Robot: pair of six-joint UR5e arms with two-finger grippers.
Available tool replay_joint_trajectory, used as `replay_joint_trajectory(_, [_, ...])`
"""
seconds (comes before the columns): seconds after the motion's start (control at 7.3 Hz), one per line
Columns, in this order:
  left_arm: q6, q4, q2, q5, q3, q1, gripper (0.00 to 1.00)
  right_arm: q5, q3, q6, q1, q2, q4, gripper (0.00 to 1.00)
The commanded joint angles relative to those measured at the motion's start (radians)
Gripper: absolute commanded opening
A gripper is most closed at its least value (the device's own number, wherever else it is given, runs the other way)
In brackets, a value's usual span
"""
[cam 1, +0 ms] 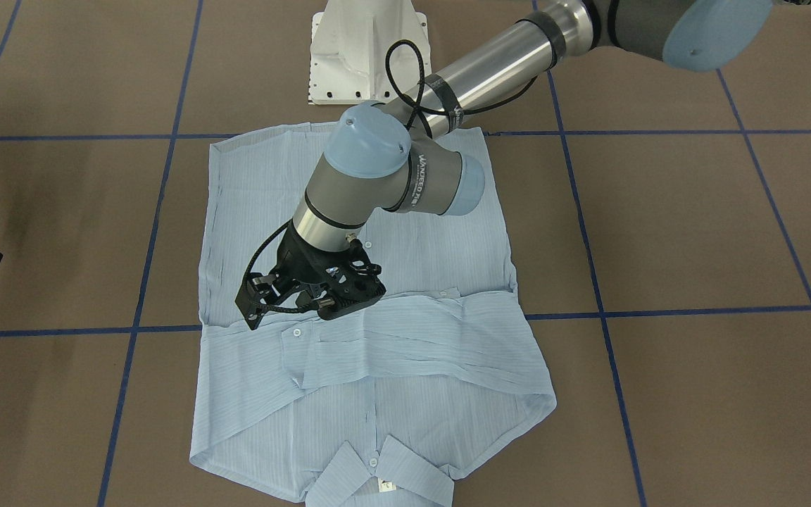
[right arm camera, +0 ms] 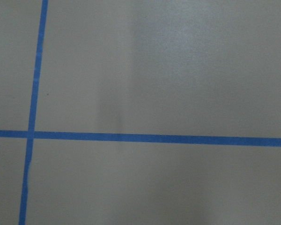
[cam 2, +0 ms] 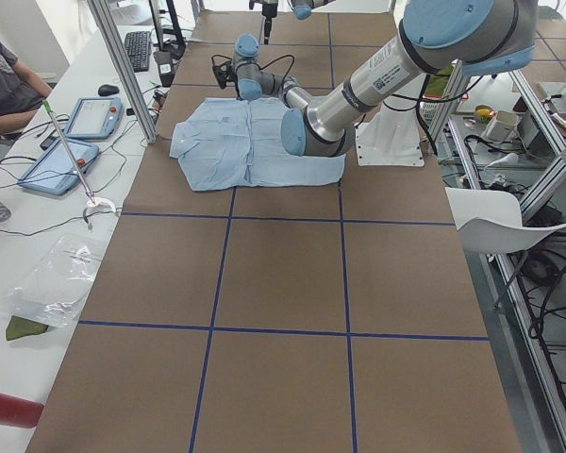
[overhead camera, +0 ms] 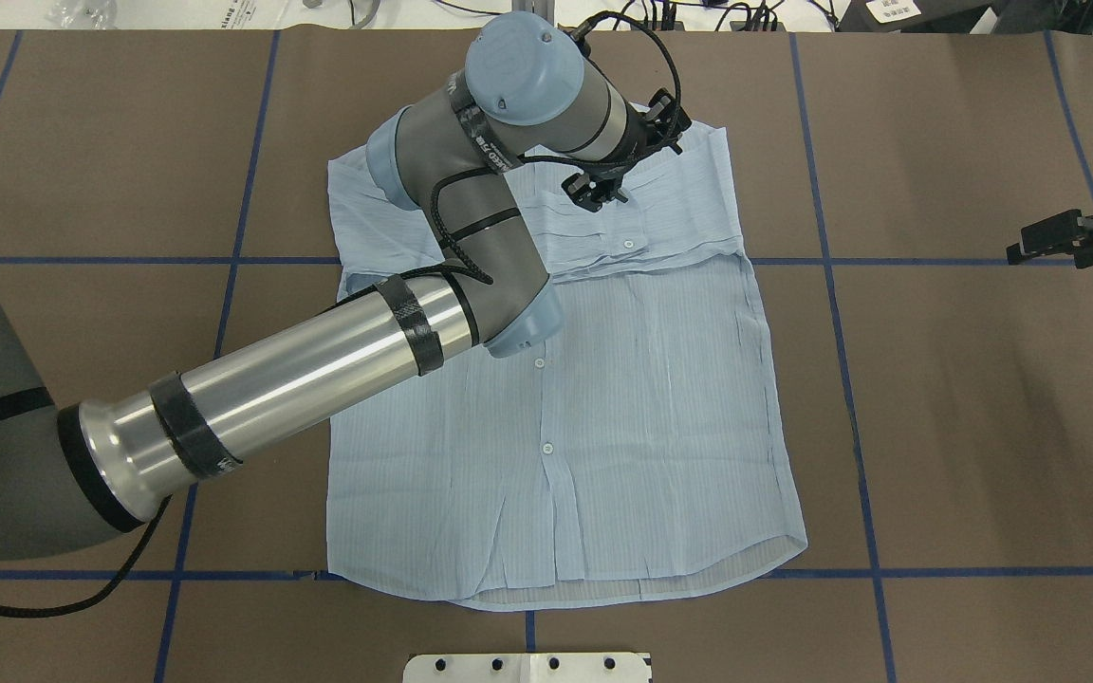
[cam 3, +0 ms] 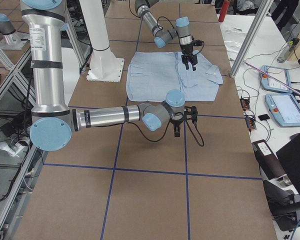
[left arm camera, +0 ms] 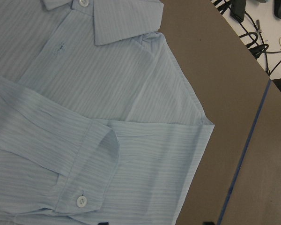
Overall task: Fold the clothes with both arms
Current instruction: 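Grasp the other sleeve cuff with the left gripper and fold it across the shirt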
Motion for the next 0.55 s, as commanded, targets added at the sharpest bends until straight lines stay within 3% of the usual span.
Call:
replay_joint_trajectory(0.0, [0.013,0.031,0.202,-0.070,-0.276,0.000,0.83,-0.033,0.110,0.246,-0.090,0.004,0.002,1.00])
replay_joint_trajectory(0.14, [0.115,0.072,0.318,-0.079,-0.421,-0.003,0.82,-0.147,0.193,0.407,-0.214,0.002,0.000,1.00])
replay_joint_trajectory(0.41, [0.345,0.140,0.553,-0.078,-0.684,-0.020,0.79,-0.473,0.314,0.777,-0.501,0.002,-0.006,1.00])
